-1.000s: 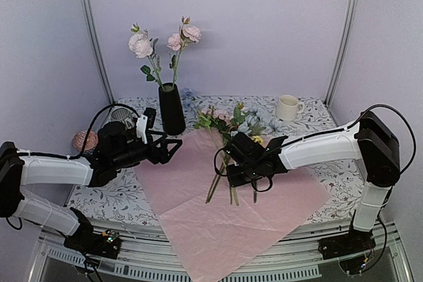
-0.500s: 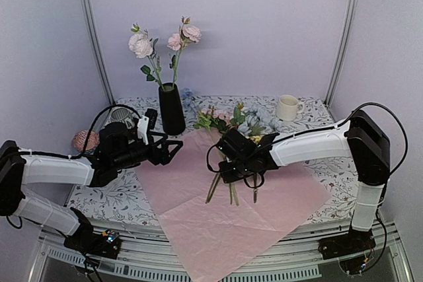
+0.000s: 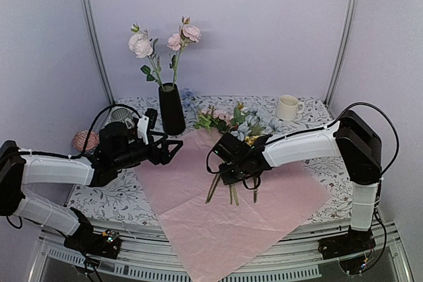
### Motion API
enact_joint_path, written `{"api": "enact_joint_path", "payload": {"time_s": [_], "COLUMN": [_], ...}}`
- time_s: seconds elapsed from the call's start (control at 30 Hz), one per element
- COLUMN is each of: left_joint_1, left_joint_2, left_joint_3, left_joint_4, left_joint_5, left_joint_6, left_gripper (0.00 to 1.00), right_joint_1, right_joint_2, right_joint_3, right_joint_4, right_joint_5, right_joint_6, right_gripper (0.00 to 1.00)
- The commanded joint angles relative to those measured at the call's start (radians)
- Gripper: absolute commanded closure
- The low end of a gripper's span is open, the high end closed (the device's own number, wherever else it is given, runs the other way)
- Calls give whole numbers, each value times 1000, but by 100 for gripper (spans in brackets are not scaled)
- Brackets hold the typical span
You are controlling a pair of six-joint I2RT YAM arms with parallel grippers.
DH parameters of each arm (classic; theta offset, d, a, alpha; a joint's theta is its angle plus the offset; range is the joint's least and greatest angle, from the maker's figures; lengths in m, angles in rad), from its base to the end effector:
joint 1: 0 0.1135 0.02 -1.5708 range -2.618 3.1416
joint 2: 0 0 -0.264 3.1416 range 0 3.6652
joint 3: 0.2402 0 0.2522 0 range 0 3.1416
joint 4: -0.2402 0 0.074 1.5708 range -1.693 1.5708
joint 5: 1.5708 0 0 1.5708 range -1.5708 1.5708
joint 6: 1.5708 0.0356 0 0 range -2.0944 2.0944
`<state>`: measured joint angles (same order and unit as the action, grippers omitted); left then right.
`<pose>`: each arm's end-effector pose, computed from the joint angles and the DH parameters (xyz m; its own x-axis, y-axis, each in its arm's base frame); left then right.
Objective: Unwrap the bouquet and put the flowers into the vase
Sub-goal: Pick up the fake flower from the flattened wrapping paper.
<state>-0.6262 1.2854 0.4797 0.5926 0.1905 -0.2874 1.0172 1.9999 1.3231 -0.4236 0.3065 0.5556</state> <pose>0.2109 -0.1608 0.2086 -0.3700 -0.0759 -0.9259 0.6471 0.6941 -0.3154 0.2233 0.3408 0.1507 -0.7880 -0.3184 -0.5269 -0.3807 0.9246 0.0106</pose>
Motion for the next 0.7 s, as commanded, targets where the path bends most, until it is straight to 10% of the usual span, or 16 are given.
{"api": "enact_joint_path", "payload": {"time_s": [0.0, 0.67], "left_joint_1": [-17, -18], "left_joint_2": [5, 1], "left_joint_3": [25, 25], "left_joint_4": [-1, -4], "left_joint_5": [-9, -11], "left_joint_6": [13, 14], "left_gripper": [14, 14], "right_joint_1": [3, 1], "right_joint_2": [34, -33], "right_joint_3": [25, -10], "right_joint_4": [-11, 27], "right_joint_5": [22, 70], "right_joint_6": [11, 53], "right_gripper": [75, 97]}}
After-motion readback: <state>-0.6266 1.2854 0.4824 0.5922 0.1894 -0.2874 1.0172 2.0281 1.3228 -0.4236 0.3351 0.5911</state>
